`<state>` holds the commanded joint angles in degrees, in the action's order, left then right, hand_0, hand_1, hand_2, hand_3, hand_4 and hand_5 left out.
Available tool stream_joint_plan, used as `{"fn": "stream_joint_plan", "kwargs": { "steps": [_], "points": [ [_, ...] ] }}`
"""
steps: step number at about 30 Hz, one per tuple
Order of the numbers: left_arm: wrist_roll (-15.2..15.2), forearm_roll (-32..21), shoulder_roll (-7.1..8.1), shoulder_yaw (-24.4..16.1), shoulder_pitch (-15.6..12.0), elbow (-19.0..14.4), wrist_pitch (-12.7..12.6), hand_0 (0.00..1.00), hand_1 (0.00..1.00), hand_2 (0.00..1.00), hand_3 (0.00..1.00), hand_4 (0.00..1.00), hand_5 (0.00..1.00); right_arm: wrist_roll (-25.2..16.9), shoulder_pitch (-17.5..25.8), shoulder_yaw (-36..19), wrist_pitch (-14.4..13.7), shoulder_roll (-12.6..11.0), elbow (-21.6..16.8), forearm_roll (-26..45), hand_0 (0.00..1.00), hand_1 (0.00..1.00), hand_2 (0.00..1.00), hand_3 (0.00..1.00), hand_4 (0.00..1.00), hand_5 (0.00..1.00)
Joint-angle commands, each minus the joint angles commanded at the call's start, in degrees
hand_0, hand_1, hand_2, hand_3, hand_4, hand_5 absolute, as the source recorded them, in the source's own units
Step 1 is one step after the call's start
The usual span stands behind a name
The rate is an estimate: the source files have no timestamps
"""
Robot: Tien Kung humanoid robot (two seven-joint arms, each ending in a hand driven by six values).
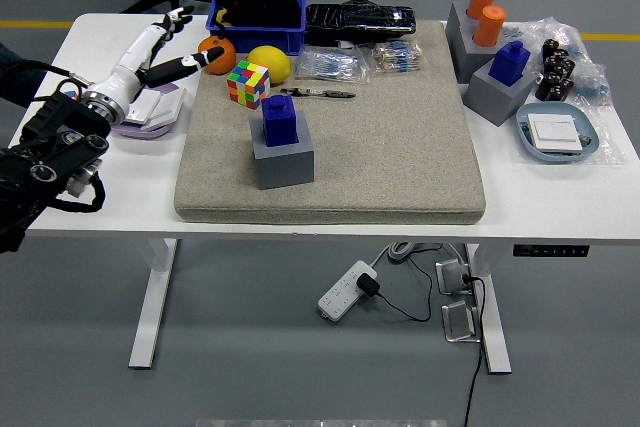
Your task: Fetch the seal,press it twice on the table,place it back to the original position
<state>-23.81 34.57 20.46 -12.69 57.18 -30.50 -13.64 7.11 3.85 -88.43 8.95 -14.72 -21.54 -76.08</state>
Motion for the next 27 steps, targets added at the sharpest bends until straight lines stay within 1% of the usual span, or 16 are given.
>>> {"fn": "stream_joint_plan", "kwargs": {
  "steps": [2, 3, 6, 8, 9, 12, 17, 20, 21, 27],
  "points": [
    [0.67, 1.78, 1.36, -0.99, -0.03, 1.45, -0.17, 0.923, 0.944, 0.912, 0.953, 0.971, 0.335, -0.06, -0.01, -0.23, -0.09, 0.03, -0.05, 0.1, 0.835, 0.773, 0.741, 0.718, 0.751, 0.517],
    [1.07, 2.28, 1.87, -1.22, 0.04, 2.26, -0.25, 0.887, 0.863, 0.825, 0.87, 0.873, 0.24, -0.07, -0.02, -0.26, -0.09, 0.03, -0.05, 0.11, 0.834, 0.773, 0.741, 0.718, 0.75, 0.517],
    [1.93, 2.66, 3.43, -2.13, 0.29, 5.57, -0.34, 0.887, 0.863, 0.825, 0.87, 0.873, 0.24, -0.07, 0.01, -0.4, -0.09, 0.03, 0.01, 0.04, 0.834, 0.773, 0.741, 0.718, 0.75, 0.517],
    [2.13, 2.11, 3.99, -2.58, 0.37, 7.08, -0.32, 0.887, 0.863, 0.825, 0.87, 0.873, 0.24, -0.09, -0.01, -0.52, -0.12, 0.0, 0.02, 0.02, 0.834, 0.773, 0.741, 0.718, 0.75, 0.517],
    [2.3, 1.97, 4.22, -2.84, 0.41, 7.89, -0.32, 0.869, 0.843, 0.813, 0.859, 0.851, 0.229, -0.09, -0.02, -0.6, -0.12, -0.02, 0.02, 0.02, 0.834, 0.773, 0.741, 0.718, 0.75, 0.517],
    [2.62, 1.47, 4.53, -3.22, 0.49, 9.86, -0.29, 0.869, 0.843, 0.813, 0.859, 0.851, 0.229, -0.09, 0.0, -0.95, -0.12, 0.05, 0.1, -0.04, 0.834, 0.773, 0.741, 0.718, 0.75, 0.517],
    [3.88, 1.3, 4.69, -3.05, 0.55, 11.62, -0.01, 0.868, 0.84, 0.81, 0.855, 0.841, 0.226, -0.08, 0.03, -1.25, -0.13, 0.1, 0.16, -0.12, 0.835, 0.773, 0.741, 0.718, 0.751, 0.517],
    [5.08, 2.42, 4.82, -2.44, 0.59, 11.97, 0.34, 0.868, 0.84, 0.81, 0.855, 0.841, 0.226, -0.06, 0.01, -1.21, -0.12, 0.1, 0.14, -0.09, 0.835, 0.773, 0.741, 0.718, 0.751, 0.517],
    [5.26, 2.49, 4.86, -2.43, 0.57, 11.98, 0.41, 0.868, 0.839, 0.81, 0.853, 0.827, 0.224, -0.05, 0.0, -1.2, -0.12, 0.09, 0.12, -0.08, 0.834, 0.773, 0.741, 0.718, 0.75, 0.516],
    [5.86, 2.42, 5.13, -2.55, 0.42, 11.92, 0.62, 0.868, 0.838, 0.81, 0.852, 0.822, 0.232, 0.04, 0.03, -1.11, -0.12, 0.15, 0.19, -0.07, 0.834, 0.773, 0.742, 0.718, 0.75, 0.516]
  ]
}}
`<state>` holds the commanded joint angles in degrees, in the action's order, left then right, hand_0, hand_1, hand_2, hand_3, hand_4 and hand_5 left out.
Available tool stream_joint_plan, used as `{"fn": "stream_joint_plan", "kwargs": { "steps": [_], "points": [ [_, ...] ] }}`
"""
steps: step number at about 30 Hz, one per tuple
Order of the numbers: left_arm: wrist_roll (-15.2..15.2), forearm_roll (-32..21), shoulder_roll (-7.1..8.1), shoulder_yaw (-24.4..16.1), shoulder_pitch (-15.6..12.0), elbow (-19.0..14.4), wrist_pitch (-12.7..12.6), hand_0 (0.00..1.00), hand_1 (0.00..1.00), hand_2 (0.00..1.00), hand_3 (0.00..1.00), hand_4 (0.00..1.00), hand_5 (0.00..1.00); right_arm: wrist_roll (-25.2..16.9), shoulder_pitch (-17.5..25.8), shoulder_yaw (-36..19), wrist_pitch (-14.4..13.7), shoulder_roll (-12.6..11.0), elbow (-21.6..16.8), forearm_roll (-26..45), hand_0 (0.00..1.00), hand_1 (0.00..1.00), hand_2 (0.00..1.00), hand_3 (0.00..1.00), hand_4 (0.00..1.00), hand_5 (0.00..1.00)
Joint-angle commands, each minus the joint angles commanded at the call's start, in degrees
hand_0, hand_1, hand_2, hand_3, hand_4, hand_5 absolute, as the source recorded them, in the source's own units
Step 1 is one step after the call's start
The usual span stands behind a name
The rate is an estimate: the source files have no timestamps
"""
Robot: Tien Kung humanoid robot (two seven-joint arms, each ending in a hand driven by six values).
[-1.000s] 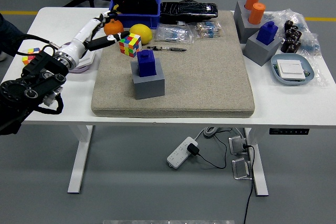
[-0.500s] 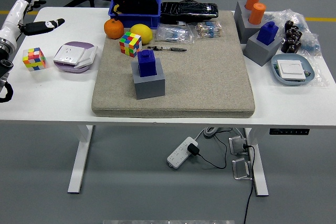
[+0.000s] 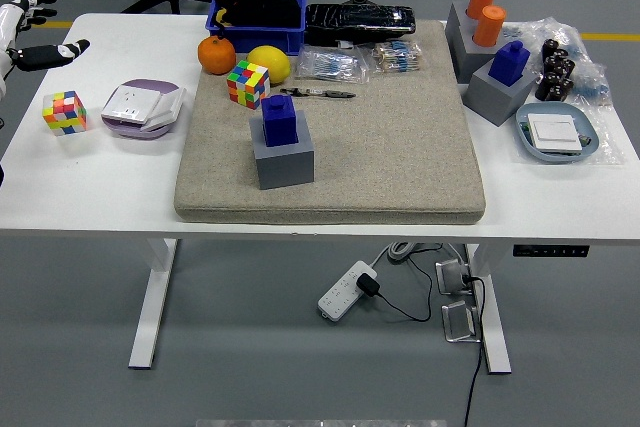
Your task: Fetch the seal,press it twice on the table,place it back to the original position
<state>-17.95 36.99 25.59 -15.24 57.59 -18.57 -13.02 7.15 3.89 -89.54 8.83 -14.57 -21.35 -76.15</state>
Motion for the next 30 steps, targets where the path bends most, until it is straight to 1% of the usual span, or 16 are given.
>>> {"fn": "stream_joint_plan", "kwargs": {
  "steps": [20, 30],
  "points": [
    [0.05, -1.02, 0.88, 0.45, 0.29, 0.37, -0.16, 0.868, 0.839, 0.809, 0.85, 0.811, 0.242, 0.17, -0.37, 0.72, -0.02, -0.36, 0.09, 0.21, 0.834, 0.773, 0.743, 0.718, 0.75, 0.517],
    [0.18, -1.58, 0.53, 0.65, 0.09, 0.67, 0.06, 0.866, 0.836, 0.81, 0.85, 0.808, 0.245, 0.22, -0.58, 1.27, 0.06, -0.53, 0.19, 0.26, 0.835, 0.773, 0.744, 0.718, 0.75, 0.518]
  ]
}}
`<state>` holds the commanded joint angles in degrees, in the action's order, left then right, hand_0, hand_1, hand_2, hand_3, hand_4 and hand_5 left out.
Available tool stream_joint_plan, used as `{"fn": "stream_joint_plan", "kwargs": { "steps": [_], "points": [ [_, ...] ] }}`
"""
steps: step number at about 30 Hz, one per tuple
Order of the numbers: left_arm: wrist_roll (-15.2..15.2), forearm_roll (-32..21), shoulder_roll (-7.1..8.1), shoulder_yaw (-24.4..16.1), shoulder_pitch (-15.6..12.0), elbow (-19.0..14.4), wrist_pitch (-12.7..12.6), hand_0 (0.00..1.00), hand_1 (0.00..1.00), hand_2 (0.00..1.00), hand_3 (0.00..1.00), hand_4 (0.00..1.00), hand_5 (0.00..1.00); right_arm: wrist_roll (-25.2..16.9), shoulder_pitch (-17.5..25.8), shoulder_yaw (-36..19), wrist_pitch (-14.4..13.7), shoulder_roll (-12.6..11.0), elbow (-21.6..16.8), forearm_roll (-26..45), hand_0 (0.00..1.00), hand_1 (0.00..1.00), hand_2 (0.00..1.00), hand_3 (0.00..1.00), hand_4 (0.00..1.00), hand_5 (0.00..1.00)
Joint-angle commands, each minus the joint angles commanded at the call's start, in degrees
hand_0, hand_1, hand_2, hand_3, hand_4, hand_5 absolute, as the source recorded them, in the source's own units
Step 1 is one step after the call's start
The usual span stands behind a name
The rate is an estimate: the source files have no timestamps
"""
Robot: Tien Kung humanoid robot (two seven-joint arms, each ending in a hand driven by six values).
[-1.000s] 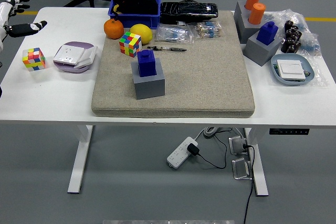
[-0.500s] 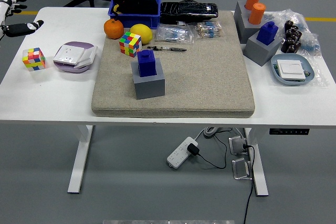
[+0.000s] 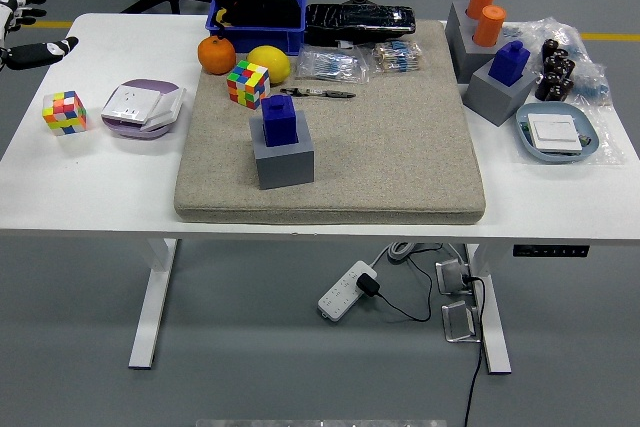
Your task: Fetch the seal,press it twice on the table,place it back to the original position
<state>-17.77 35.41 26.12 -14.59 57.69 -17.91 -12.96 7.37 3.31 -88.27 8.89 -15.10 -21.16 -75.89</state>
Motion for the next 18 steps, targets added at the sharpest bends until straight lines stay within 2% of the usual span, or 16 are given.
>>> {"fn": "stream_joint_plan", "kwargs": {
  "steps": [10, 18],
  "points": [
    [-0.2, -0.45, -0.2, 0.01, 0.14, 0.22, -0.07, 0.867, 0.836, 0.809, 0.85, 0.805, 0.246, 0.08, 0.06, -0.37, 0.06, -0.09, 0.05, -0.16, 0.835, 0.772, 0.743, 0.718, 0.75, 0.518],
    [0.01, -0.63, -0.13, 1.8, 0.78, 0.26, 0.06, 0.856, 0.837, 0.81, 0.848, 0.801, 0.248, 0.08, 0.0, -0.53, 0.13, 0.42, 0.05, -0.23, 0.835, 0.76, 0.714, 0.718, 0.75, 0.518]
  ]
}}
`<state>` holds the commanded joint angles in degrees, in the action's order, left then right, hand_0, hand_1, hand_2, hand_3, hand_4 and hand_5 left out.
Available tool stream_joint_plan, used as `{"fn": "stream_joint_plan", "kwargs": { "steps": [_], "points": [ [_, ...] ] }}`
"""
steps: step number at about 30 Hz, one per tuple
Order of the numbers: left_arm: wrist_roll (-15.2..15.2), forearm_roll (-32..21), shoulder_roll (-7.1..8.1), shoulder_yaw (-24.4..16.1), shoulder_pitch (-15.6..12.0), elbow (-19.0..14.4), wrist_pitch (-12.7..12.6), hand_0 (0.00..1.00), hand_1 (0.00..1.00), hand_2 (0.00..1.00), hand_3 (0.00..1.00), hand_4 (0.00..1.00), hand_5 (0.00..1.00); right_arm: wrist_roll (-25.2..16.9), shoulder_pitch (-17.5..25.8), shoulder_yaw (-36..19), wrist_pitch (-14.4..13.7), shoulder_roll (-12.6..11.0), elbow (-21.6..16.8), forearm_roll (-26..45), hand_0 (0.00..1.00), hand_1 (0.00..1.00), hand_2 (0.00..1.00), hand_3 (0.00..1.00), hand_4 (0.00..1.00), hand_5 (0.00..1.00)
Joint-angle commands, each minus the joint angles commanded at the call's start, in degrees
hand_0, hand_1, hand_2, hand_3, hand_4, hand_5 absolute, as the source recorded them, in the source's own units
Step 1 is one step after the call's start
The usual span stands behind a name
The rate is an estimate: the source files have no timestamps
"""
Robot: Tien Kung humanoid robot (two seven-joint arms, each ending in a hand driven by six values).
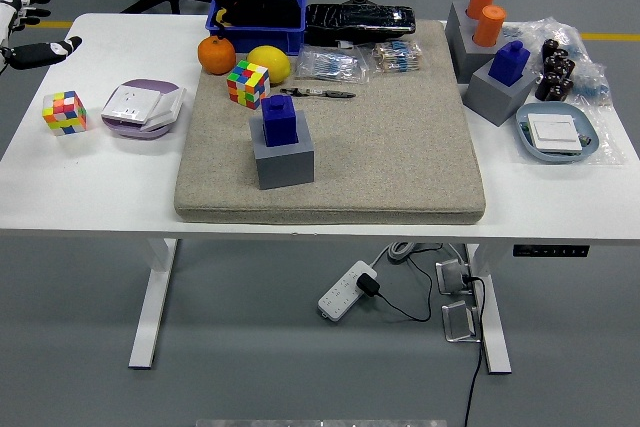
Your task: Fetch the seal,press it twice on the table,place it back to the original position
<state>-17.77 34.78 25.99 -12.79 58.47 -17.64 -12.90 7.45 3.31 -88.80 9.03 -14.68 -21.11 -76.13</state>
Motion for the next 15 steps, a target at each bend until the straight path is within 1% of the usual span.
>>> {"fn": "stream_joint_plan", "kwargs": {
  "steps": [10, 15],
  "points": [
    [-0.04, 0.05, 0.32, -0.63, -0.12, -0.27, -0.02, 0.856, 0.836, 0.811, 0.848, 0.799, 0.249, 0.01, -0.63, -0.18, -0.16, -0.18, -0.07, -0.12, 0.835, 0.76, 0.715, 0.718, 0.751, 0.519],
    [0.15, -0.12, 0.51, -0.2, 0.01, -0.15, 0.1, 0.854, 0.836, 0.811, 0.844, 0.799, 0.249, 0.0, -0.85, -0.32, -0.19, -0.12, -0.12, -0.14, 0.835, 0.759, 0.716, 0.717, 0.751, 0.519]
  ]
}}
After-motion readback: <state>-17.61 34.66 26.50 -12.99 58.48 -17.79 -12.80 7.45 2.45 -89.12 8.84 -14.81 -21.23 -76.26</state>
